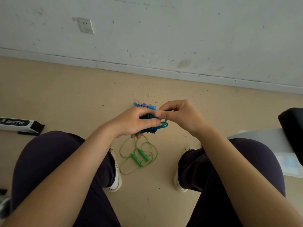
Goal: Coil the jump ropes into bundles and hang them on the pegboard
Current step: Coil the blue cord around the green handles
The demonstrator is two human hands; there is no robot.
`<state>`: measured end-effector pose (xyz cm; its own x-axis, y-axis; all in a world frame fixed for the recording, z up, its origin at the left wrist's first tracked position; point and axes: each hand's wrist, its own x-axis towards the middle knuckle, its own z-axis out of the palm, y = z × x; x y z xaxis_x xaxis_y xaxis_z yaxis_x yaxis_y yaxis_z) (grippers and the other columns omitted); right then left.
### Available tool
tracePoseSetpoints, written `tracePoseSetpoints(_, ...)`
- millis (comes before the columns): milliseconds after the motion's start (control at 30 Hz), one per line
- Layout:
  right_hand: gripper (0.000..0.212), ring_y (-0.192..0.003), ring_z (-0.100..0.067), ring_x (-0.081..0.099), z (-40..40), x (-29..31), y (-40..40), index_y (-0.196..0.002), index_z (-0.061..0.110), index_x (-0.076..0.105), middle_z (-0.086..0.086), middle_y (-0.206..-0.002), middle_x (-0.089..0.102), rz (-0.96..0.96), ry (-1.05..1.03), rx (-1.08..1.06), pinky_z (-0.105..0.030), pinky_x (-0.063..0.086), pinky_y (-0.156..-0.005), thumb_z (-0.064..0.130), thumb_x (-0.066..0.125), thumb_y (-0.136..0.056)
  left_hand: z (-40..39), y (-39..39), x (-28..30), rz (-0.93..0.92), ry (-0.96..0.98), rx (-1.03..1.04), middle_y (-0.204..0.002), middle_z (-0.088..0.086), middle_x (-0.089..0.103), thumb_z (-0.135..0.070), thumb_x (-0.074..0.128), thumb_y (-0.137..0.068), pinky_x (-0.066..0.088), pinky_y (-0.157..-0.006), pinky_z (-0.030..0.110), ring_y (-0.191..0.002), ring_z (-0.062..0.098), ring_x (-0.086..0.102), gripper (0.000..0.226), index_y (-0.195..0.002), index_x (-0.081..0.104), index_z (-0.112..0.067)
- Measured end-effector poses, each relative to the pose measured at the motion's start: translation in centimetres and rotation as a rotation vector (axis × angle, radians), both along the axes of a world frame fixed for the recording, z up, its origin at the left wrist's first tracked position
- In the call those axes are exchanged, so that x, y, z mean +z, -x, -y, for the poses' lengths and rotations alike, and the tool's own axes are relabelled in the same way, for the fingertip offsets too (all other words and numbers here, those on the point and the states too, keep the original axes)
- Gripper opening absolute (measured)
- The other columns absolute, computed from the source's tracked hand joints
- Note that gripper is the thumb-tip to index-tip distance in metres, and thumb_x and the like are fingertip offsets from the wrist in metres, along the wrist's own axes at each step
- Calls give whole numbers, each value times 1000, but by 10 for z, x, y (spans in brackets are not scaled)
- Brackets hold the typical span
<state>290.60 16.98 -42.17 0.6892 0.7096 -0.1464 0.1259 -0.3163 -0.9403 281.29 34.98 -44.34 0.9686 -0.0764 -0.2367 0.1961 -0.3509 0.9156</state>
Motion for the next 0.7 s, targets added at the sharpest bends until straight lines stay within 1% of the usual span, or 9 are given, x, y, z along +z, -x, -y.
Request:
tracePoseSetpoints(100,17,-89,-9,68,3,0,-4,-100,14,74,1,-94,75,-61,-138,-53,-19,52,-79,13,76,-84,-3,1,3,7,-3,15,-71,-2,67,-43,64,-91,43,-43,28,-49,16,57,21,-105,69,-28)
tracePoseSetpoints(167,19,-99,-13,65,8,3,-12,-103,16,73,-3,-106,74,-32,-177,-108,-28,53,-88,10,73,-85,-4,3,4,-6,-17,-1,-72,1,67,-42,63,-92,43,-44,28,-50,18,57,24,-106,68,-23)
tracePoseSetpoints(267,16,-97,-8,65,12,5,-13,-104,17,72,1,-111,72,-46,-150,-36,-27,53,-81,18,71,-88,-4,4,3,-27,-24,-3,-72,-2,67,-36,63,-96,42,-44,28,-50,18,57,18,-104,68,-21)
tracePoseSetpoints(333,23,-102,-11,66,10,4,-6,-110,22,70,4,-115,71,-41,-118,39,-30,54,-81,33,66,-90,-3,4,2,-53,-15,10,-71,-4,68,-33,64,-95,41,-42,27,-48,19,56,14,-103,69,-23)
tracePoseSetpoints(400,28,-106,-15,65,6,4,-1,-113,29,68,4,-117,69,-34,-108,94,-30,54,-80,40,60,-89,-2,3,1,-66,-31,9,-69,-5,68,-35,64,-93,40,-41,27,-47,20,55,13,-103,70,-27)
tracePoseSetpoints(500,28,-90,-10,64,1,4,2,-115,28,67,-7,-117,67,-10,-73,138,-20,50,-69,36,68,-88,0,2,0,-49,-85,-23,-67,-9,67,-38,64,-94,40,-42,27,-48,20,57,8,-99,68,-34)
tracePoseSetpoints(567,18,-71,-1,59,-2,1,4,-107,19,70,-9,-100,70,11,-80,94,-12,44,-61,25,69,-90,2,3,-1,-49,-91,-40,-68,-10,68,-39,66,-93,41,-45,29,-48,19,58,7,-99,66,-35)
tracePoseSetpoints(633,7,-57,-6,53,-3,-1,2,-93,12,71,-3,-77,69,-29,-116,-12,-17,41,-53,17,66,-92,5,3,1,-69,-73,-41,-72,-10,68,-45,69,-87,43,-48,33,-48,19,57,28,-109,67,-28)
tracePoseSetpoints(700,9,-50,-13,47,-1,-2,-3,-90,7,70,-6,-68,65,-99,-144,-122,-25,36,-49,14,65,-93,5,4,4,-79,-37,-42,-73,-9,69,-51,69,-80,42,-48,33,-49,19,57,43,-112,67,-23)
